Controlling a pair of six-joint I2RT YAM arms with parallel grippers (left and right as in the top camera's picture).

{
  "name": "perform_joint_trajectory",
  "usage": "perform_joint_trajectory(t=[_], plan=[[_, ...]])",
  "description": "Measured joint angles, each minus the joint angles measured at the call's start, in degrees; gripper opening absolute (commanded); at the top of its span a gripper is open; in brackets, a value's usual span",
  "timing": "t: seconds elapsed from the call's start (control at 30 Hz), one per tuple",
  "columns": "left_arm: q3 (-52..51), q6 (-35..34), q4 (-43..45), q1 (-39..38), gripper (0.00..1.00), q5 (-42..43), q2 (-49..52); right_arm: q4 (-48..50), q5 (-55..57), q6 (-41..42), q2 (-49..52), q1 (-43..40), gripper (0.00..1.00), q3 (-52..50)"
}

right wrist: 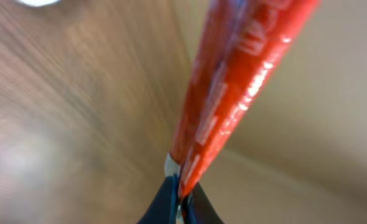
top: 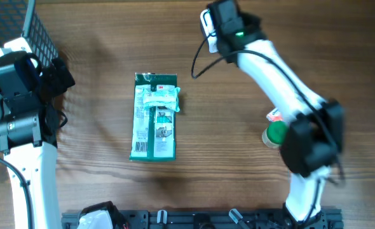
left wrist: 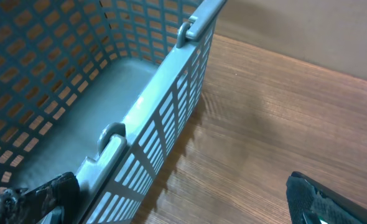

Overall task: Scan the item barcode
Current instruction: 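Lower the red tube beside the jar and release it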

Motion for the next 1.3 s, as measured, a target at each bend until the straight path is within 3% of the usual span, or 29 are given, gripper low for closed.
perform_joint_trajectory(t=[0.1,0.2,0.27,0.37,0.6,0.7,0.73,0.83,1.03,1.2,1.3], plan=[[0.0,0.0,0.0,0.0,1.0,0.0,0.0,-15.3,-8.5,13.9,-10.4,-0.3,0.04,0.9],[0.0,0.0,0.0,0.0,1.0,0.0,0.0,-29.7,-21.3,26.1,-14.2,-2.7,0.04,1.3],[0.0,0.0,0.0,0.0,1.0,0.0,0.0,-36.6,-27.6,31.6,-13.8,-5.3,0.04,0.6],[0.0,0.0,0.0,0.0,1.0,0.0,0.0,-39.2,-32.1,37.4,-13.7,-8.7,0.04,-3.0],[0.0,0.0,0.0,0.0,1.0,0.0,0.0,-38.5,-33.4,43.9,-13.6,-13.4,0.05,-15.8],[0.0,0.0,0.0,0.0,1.0,0.0,0.0,-36.1,-32.5,45.6,-13.6,-14.1,0.22,-20.3],[0.0,0.0,0.0,0.0,1.0,0.0,0.0,-35.5,-32.5,45.8,-13.6,-14.1,0.36,-21.3],[0.0,0.0,0.0,0.0,1.0,0.0,0.0,-34.9,-32.1,46.2,-13.6,-14.1,0.54,-23.1],[0.0,0.0,0.0,0.0,1.0,0.0,0.0,-31.7,-34.4,46.7,-13.6,-14.1,0.5,-23.8],[0.0,0.0,0.0,0.0,1.0,0.0,0.0,-21.4,-51.2,48.2,-13.6,-14.1,0.49,-23.9],[0.0,0.0,0.0,0.0,1.0,0.0,0.0,-12.1,-62.7,54.3,-13.6,-13.1,0.48,-24.0]])
